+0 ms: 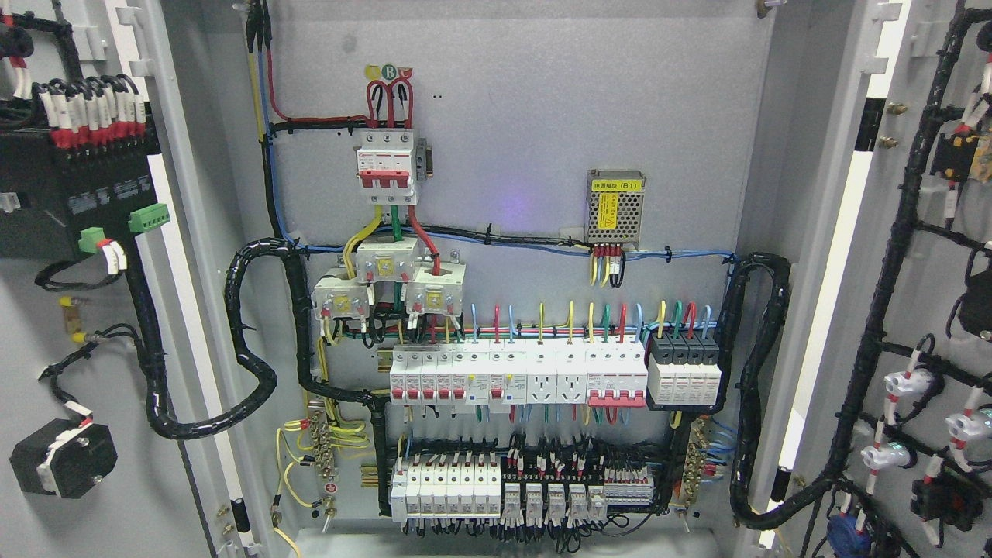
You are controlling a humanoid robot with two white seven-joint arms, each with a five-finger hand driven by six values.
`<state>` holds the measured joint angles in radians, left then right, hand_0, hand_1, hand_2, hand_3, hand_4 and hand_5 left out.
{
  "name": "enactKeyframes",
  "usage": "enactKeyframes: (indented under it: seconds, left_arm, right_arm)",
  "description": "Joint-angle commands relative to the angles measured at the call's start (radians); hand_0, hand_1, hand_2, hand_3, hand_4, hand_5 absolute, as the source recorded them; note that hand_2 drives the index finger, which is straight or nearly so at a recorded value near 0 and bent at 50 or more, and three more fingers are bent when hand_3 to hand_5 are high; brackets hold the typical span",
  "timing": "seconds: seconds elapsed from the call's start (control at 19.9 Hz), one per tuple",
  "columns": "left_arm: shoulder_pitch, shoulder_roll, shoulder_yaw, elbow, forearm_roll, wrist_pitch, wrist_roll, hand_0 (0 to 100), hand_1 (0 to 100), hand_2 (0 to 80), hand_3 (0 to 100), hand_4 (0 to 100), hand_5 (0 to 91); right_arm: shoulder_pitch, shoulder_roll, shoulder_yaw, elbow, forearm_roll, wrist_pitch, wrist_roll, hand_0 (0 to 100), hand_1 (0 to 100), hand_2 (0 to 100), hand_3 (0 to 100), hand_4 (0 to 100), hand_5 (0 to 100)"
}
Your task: Open door with both hands
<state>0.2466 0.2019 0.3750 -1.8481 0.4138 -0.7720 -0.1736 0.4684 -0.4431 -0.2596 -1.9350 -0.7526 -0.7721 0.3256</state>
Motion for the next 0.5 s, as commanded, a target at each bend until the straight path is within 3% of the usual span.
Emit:
enactKeyframes:
  seconds: [0.0, 0.45]
  left_arm:
    - [-0.078, 0.128, 0.105, 0.219, 0.037, -0.61, -0.003, 12, 39, 0.0, 0, 0, 0.0]
    - [-0.193, 0.275, 0.108, 0.506, 0.098, -0.609, -0.003, 12, 39, 0.0, 0, 0, 0.0]
  right_arm:
    - [0.009, 0.007, -0.066, 0.054, -0.031, 0.001, -0.003, 12, 39, 0, 0, 0, 0]
    - [0.003, 0.004, -0.107, 0.111, -0.065, 0.004, -0.003, 12, 39, 0, 0, 0, 0]
